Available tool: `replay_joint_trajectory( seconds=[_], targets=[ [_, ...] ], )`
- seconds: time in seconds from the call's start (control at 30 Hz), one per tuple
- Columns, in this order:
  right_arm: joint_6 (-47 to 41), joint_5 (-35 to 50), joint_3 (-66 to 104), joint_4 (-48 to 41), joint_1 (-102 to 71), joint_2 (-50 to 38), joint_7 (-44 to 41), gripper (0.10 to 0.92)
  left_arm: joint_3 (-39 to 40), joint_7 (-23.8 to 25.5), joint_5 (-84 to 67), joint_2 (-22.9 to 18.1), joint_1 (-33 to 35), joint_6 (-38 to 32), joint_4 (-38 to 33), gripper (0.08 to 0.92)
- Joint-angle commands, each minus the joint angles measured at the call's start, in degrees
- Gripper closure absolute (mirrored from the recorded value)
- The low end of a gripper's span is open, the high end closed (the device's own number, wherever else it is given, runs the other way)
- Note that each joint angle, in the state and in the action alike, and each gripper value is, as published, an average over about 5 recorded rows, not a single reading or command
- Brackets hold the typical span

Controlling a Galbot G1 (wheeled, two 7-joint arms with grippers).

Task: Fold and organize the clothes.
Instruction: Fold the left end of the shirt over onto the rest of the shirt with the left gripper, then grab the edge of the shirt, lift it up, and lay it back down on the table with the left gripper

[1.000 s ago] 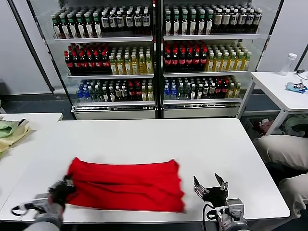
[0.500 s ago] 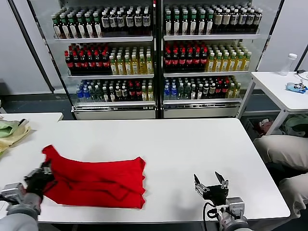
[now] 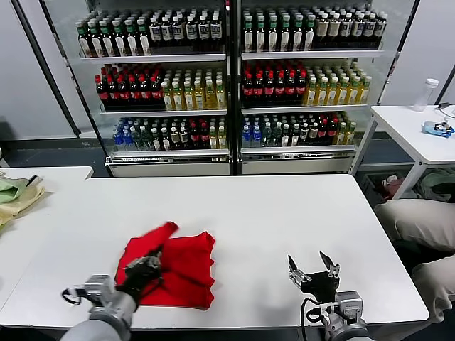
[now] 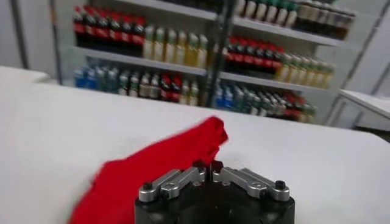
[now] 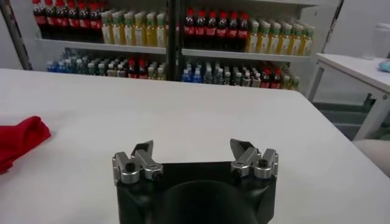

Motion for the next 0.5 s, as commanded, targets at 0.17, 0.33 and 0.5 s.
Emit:
replay_joint_trajectory(
  seconds=[0.17, 0.33, 0.5],
  targets=[
    [-0.1, -0.5, -0.4, 0.5, 0.1, -0.1, 0.0, 0.203, 3.3, 5.1, 7.5, -2.5, -2.8, -9.0, -7.7, 0.693],
    [0.0, -0.5, -1.1, 0.0, 0.8, 0.2, -0.1, 0.203, -13.9, 5.6, 7.7, 2.7, 3.5, -8.6, -5.4, 0.546],
    [0.1, -0.5, -1.4, -0.3, 1.6, 0.0, -0.2, 0.203, -17.3, 8.1, 11.4, 2.0, 7.3, -7.7, 7.4, 0.399]
  ],
)
